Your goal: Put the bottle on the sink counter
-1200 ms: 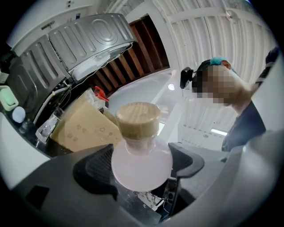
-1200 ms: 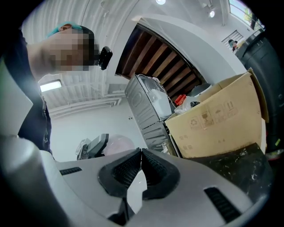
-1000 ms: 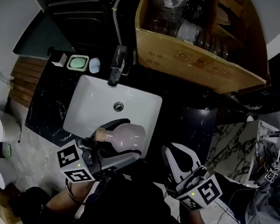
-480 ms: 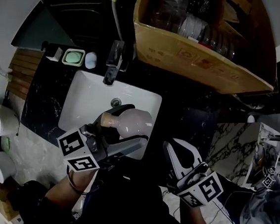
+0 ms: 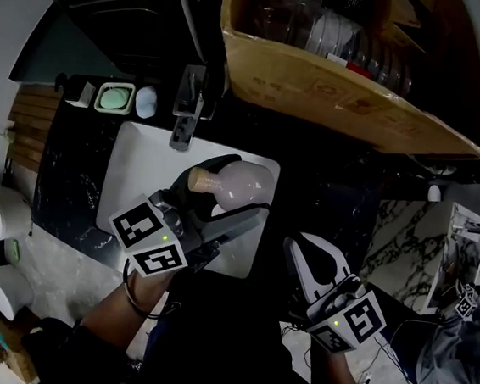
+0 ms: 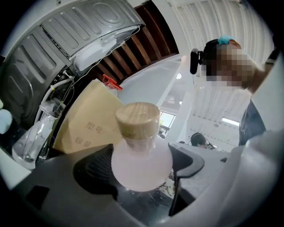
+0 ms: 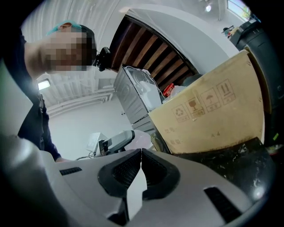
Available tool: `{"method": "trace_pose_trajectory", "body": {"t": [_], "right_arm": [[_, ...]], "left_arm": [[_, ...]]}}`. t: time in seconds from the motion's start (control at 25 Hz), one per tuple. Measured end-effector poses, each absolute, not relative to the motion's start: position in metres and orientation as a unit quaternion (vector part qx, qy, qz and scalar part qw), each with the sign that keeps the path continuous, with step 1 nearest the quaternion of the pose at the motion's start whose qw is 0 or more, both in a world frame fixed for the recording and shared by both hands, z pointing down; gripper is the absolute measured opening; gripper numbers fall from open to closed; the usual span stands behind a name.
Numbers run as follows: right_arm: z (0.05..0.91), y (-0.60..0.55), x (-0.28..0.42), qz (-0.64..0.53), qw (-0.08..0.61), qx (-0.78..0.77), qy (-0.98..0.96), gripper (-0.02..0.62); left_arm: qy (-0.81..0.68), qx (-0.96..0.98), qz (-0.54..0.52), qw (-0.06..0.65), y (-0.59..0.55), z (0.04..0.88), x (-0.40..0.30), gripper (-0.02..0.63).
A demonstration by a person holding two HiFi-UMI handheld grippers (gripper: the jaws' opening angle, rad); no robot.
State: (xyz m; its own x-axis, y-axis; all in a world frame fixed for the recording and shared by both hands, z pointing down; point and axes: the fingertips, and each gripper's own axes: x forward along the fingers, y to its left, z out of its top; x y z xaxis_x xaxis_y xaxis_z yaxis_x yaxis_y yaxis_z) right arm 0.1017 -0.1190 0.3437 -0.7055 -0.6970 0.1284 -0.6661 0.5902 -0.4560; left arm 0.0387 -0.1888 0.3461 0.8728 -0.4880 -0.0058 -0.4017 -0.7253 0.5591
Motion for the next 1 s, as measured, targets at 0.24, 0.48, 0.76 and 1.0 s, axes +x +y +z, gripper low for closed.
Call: {"method": "trace_pose_trajectory", "body": {"t": [0.24, 0.48, 0.76, 1.0], "right_arm": [[0.356, -0.129, 0.098, -0.253, 0.028, -0.391, 0.884, 0.026], [0.369, -0.134, 0.095, -0.258, 0.021, -0.398, 0.88, 0.026], [0.378, -0.137, 0.098, -0.267, 0.017, -0.4, 0.877, 0.026], [0.387, -0.141, 0.102, -0.275, 0.013, -0.404, 0.873, 0.026]], "left_arm": [[-0.251, 0.923, -0.052, 0.288, -0.216, 0.368, 0.043, 0.388], [-0.267, 0.923, -0.015, 0.276, -0.236, 0.394, 0.048, 0.388], [-0.287, 0.92, 0.029, 0.265, -0.261, 0.424, 0.055, 0.388], [-0.311, 0.908, 0.061, 0.275, -0.283, 0.453, 0.055, 0.388]]}}
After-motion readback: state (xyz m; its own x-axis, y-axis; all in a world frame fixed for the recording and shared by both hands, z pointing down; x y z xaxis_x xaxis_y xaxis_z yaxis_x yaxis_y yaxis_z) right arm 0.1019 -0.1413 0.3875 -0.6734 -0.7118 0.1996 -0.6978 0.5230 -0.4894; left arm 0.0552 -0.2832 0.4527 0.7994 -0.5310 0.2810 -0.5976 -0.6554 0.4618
